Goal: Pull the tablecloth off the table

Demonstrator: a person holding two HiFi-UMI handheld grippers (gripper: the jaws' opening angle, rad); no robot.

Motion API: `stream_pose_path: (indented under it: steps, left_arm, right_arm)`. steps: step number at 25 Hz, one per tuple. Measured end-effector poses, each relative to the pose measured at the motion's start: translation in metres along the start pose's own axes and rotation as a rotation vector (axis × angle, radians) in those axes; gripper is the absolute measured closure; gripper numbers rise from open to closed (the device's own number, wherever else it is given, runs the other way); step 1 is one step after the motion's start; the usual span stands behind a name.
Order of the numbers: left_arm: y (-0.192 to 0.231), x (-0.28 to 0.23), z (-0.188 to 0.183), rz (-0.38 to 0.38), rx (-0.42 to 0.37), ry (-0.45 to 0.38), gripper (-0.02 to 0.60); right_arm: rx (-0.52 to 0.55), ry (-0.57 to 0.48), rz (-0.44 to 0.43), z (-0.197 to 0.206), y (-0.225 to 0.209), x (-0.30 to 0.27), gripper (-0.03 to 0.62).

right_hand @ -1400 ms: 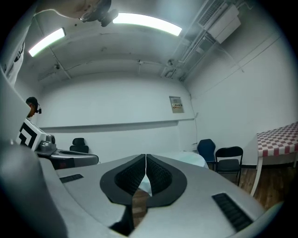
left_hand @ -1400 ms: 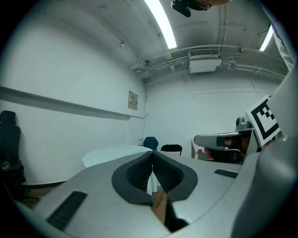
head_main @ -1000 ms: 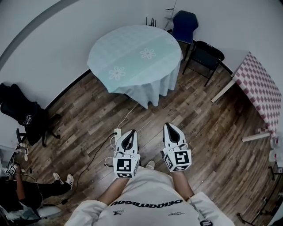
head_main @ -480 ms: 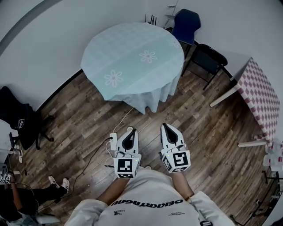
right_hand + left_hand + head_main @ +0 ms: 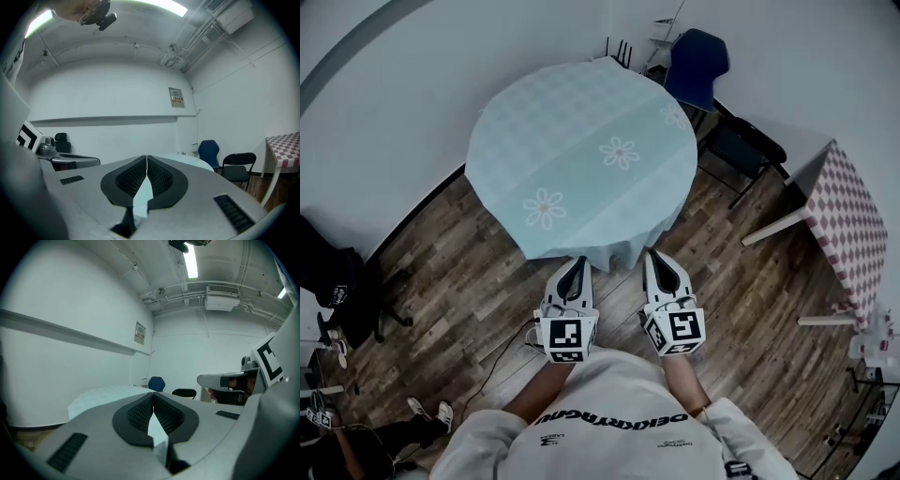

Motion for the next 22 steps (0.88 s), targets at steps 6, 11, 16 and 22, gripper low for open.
stream_pose_path:
  steps: [6,11,16,22]
  left_arm:
    - [0.045,-0.060,-0.029,0.024,-0.007,0.002,0.566]
    - [0.070,-0.094,-0.046,0.043,-0.022,0.006,0.566]
    - [0.091,-0.126,-0.049,0.035,-0.026,0.043,0.565]
    - [0.096,-0.167,-0.055,0.041,-0.033,0.060,0.566]
  right_arm:
    - [-0.023,0.011,0.037,-0.032,-0.010,-0.071,0.556]
    - [-0.018,0.016,0.045,-0.047,-0.014,-0.117,0.556]
    - [-0.031,0.041,0.046,-0.048,-0.025,-0.153,0.556]
    - [-0.016,0.072,0.020,-0.047,-0.042,-0.192,0.556]
Point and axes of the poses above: the fingertips, and each gripper's own axes: x backward along the fingers, y to its left, z out of its underside, the point moved 1 cm from there along x, backward along the fingers, and after that the axes turned 10 degrees about y, right-handed, at the moved point
